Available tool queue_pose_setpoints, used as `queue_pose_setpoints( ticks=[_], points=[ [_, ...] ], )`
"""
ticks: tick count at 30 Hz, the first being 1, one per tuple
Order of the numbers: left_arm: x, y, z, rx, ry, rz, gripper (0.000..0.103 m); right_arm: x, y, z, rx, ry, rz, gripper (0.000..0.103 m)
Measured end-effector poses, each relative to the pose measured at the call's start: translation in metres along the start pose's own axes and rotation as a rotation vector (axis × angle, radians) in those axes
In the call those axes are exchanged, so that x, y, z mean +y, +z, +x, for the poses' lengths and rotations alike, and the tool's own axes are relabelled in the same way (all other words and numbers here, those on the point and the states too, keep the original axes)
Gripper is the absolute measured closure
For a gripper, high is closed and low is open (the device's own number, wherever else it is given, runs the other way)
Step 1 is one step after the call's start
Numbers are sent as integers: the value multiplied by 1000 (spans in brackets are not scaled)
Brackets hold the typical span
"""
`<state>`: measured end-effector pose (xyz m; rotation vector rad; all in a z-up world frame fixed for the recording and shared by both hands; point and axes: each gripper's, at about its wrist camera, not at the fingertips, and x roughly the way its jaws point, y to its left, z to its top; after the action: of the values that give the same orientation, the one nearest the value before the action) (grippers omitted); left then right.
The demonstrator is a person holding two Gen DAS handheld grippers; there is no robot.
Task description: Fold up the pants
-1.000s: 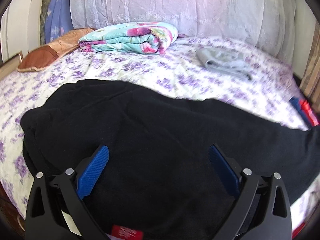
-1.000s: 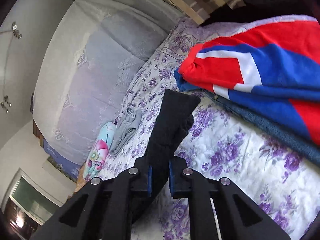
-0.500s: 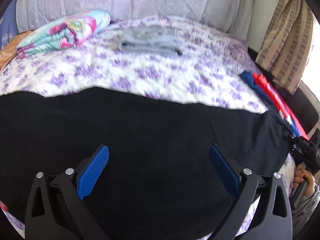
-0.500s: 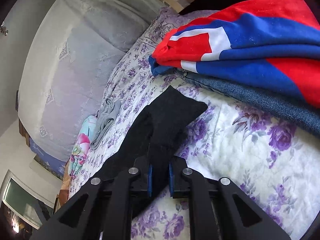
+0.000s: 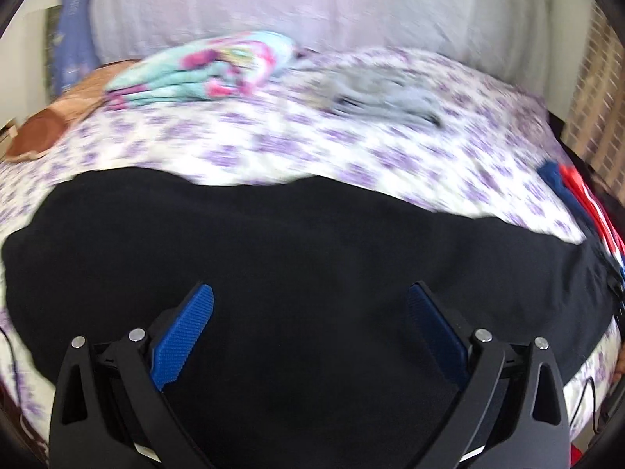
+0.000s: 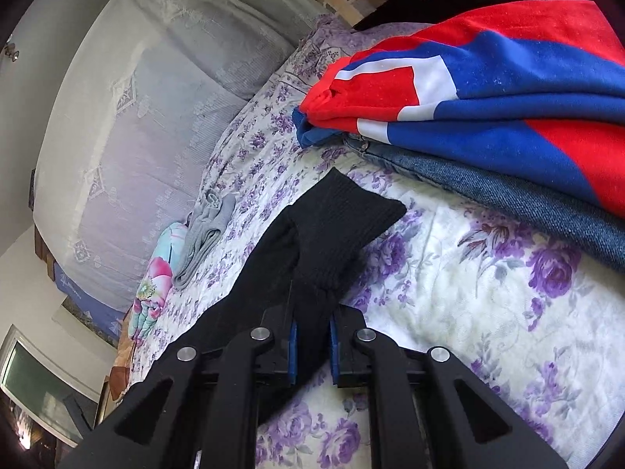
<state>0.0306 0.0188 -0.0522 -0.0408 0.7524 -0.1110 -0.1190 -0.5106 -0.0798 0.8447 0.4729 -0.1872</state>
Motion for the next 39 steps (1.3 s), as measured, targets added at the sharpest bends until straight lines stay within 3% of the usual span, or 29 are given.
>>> queue_pose_setpoints(
  ticks=[4,9,11,13,15,19,21,22,24,26,28,30,35,39],
  points=[
    [72,1,-21,-27,93,-144,5,2,0,1,3,-21,1,91],
    [113,-7,-24,-25,123,-242,5,4,1,2,10,-42,0,91],
    [118,-10,-17,-11,127,-247,5,4,1,5,44,-66,-14,91],
    [115,-12,-11,-7,178,-200,5,4,6,2,64,-78,3,85],
    [107,-15,-7,-10,239,-133,5,4,9,-22,-27,-129,54,78],
    [108,-18,-8,-39,244,-124,5,70,3,-52,-167,-185,-218,78],
    [114,-18,-12,-55,211,-154,5,115,-1,-43,-144,-143,-354,75],
    [116,-17,-14,-60,193,-170,5,143,-6,-33,-119,-97,-424,60],
    [123,-16,-16,-69,157,-202,5,189,-18,-2,-8,26,-533,54],
    [125,-16,-14,-72,149,-209,5,236,-43,40,137,179,-635,55],
    [122,-16,-12,-72,162,-194,5,280,-74,85,291,307,-706,61],
    [119,-17,-9,-70,185,-166,5,314,-100,123,403,382,-755,67],
    [111,-21,0,-82,241,-107,5,365,-138,205,599,428,-775,68],
    [115,-20,3,-89,225,-110,5,376,-151,250,701,412,-768,68]
  ],
)
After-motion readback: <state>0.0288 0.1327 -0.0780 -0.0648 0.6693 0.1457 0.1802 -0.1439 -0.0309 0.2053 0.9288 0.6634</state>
